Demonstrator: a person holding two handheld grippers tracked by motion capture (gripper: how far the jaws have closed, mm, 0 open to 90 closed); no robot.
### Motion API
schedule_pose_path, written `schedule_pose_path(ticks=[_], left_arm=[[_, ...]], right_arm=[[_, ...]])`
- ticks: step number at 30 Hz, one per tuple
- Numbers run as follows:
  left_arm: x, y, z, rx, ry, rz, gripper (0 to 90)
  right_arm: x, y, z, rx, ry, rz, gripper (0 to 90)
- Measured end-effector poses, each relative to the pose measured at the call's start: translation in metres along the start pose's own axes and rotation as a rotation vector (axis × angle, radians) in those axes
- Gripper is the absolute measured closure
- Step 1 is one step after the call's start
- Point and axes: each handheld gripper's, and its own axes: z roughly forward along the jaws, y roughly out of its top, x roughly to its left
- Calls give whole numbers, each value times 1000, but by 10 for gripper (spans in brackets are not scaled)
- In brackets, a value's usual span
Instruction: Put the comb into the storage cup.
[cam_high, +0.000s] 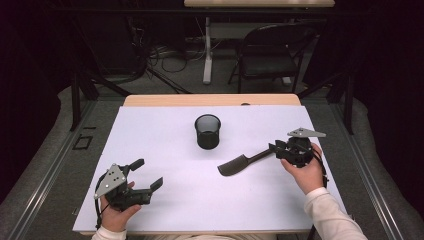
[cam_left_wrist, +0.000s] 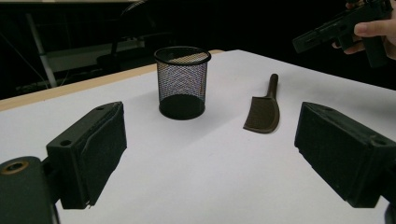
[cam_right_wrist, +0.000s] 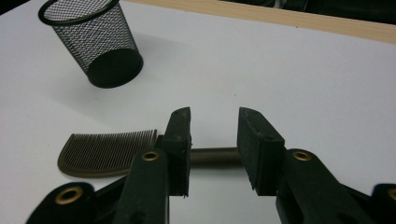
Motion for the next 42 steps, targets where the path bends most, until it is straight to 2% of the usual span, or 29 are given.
schedule_pose_path(ticks=[10,17,22,26,32,39,42], left_arm=[[1,0,0,-2,7,-2,97],[2,-1,0,-2,10,-8,98],[2,0,0,-2,16,-6,97],[3,-1,-2,0,27,-11,97],[4,-1,-1,2,29,-17,98],[4,-1,-1,5,29,-15,98],[4,-1,-1,3,27,-14,98]], right_arm=[[-10,18,13,55,-40,2,763],[-10,21,22,76,-38,18,832],[-10,23,31,83,-59,-2,899],[-13,25,38,89,-65,4,900],[-13,25,52,133,-63,3,900],[-13,20,76,217,-58,-8,900],[-13,18,81,242,-56,-11,900]])
